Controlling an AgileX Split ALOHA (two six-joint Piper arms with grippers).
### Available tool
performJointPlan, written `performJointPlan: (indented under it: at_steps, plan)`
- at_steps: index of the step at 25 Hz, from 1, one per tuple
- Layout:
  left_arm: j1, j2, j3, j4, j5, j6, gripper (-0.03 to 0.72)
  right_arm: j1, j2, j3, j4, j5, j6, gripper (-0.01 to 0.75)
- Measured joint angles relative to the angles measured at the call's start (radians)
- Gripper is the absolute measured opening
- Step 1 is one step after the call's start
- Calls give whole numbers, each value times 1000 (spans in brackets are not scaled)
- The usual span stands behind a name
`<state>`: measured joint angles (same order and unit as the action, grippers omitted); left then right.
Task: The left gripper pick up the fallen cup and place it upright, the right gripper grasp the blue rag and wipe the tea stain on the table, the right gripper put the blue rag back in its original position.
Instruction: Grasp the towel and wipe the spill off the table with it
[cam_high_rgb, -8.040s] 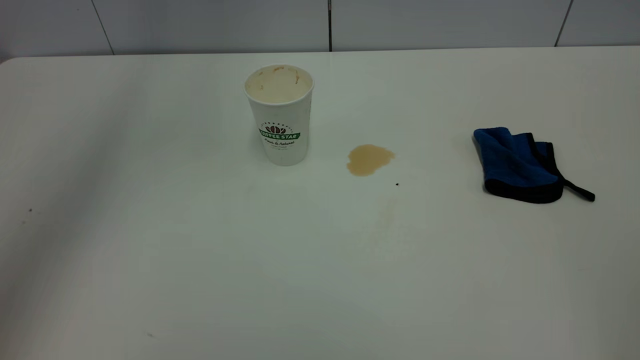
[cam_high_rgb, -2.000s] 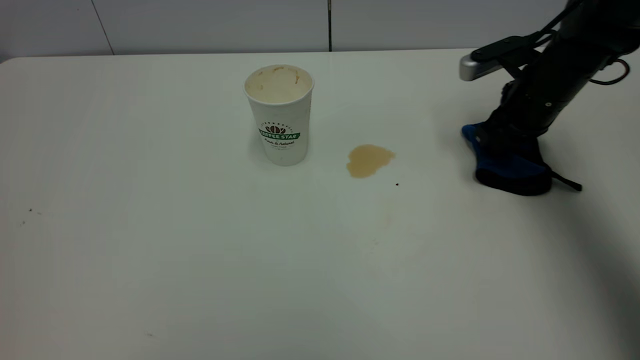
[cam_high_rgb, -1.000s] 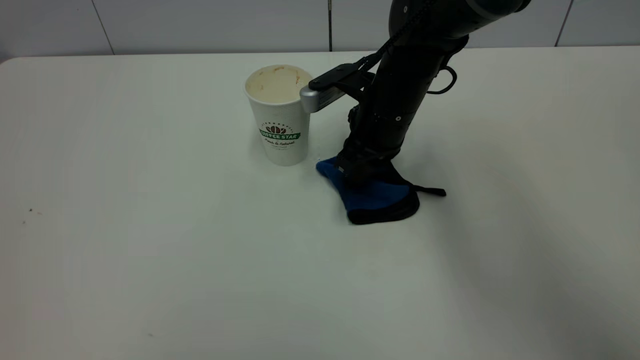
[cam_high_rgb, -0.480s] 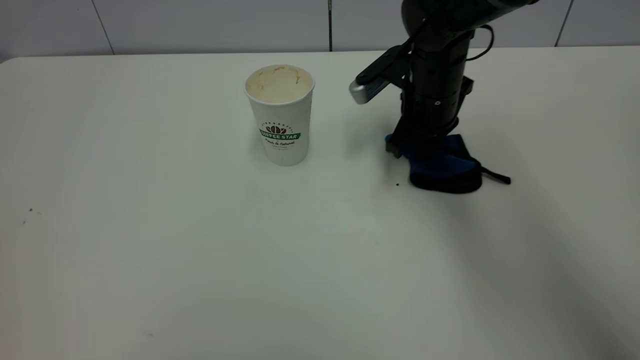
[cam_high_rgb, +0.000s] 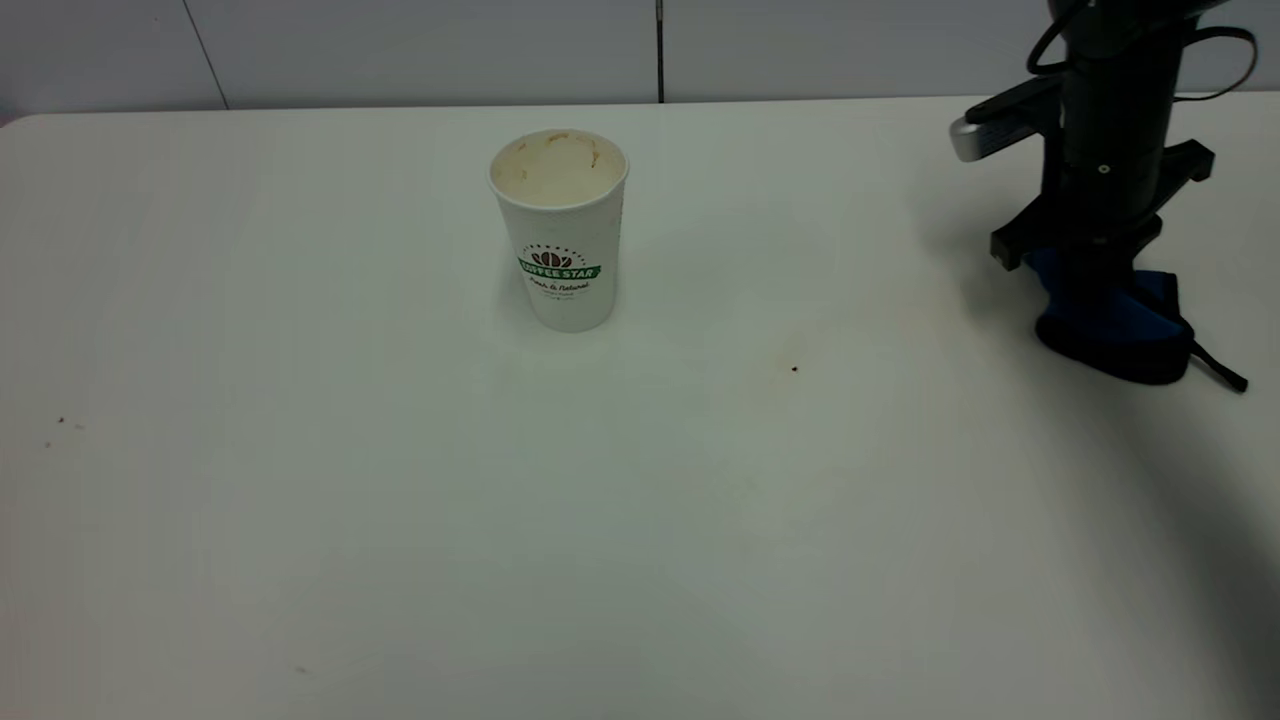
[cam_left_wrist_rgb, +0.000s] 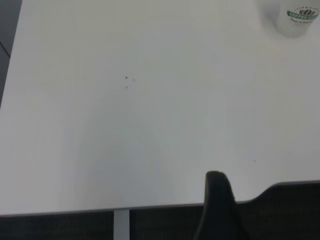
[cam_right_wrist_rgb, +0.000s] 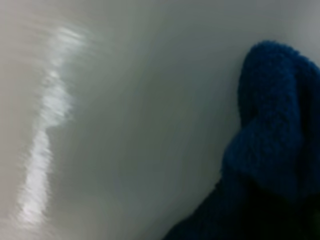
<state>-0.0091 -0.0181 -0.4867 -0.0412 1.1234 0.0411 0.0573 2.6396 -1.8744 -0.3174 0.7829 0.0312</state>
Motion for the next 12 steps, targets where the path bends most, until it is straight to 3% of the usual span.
performJointPlan:
  at_steps: [6,12]
  plan:
    - [0,0,0,0,0,0,524,-11,-3,0,210,29,-174,147]
    - [0,0,0,0,0,0,524,-9,-33,3,295,94,-213,436]
